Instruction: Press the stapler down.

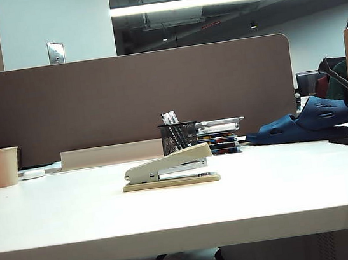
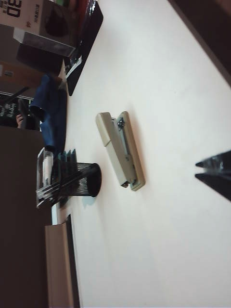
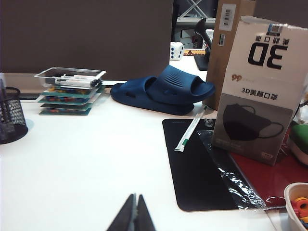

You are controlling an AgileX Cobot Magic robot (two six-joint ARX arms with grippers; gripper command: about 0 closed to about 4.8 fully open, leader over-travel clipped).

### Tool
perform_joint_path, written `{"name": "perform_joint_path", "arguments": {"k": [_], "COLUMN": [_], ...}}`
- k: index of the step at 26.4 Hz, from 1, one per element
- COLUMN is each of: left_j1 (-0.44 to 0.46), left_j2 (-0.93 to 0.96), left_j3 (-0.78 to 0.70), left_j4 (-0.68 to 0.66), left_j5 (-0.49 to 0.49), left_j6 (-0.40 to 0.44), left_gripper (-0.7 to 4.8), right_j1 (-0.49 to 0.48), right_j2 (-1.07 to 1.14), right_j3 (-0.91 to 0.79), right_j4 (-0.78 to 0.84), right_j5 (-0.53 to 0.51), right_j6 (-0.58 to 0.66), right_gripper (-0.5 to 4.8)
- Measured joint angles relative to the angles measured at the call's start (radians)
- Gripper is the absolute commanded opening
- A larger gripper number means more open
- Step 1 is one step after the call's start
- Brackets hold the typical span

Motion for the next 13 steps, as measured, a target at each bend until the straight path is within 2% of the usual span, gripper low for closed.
{"name": "perform_joint_path", "arguments": {"k": [6, 13], "left_j1": [0.000, 0.000], "left_j2": [0.000, 0.000], "left_j3": [0.000, 0.000], "left_j4": [-0.081, -0.084], "left_j5": [0.001, 0.000], "left_j6": [0.000, 0.000], "left_gripper": [-0.06, -0.06], "right_j1": [0.000, 0.005], "right_j2": [0.068, 0.261], "right_j3": [0.111, 0.231], "right_j4": [-0.090, -0.107], "right_j5": [-0.055, -0.150], "right_j6": [0.000, 0.000], "right_gripper": [-0.09, -0.09]}}
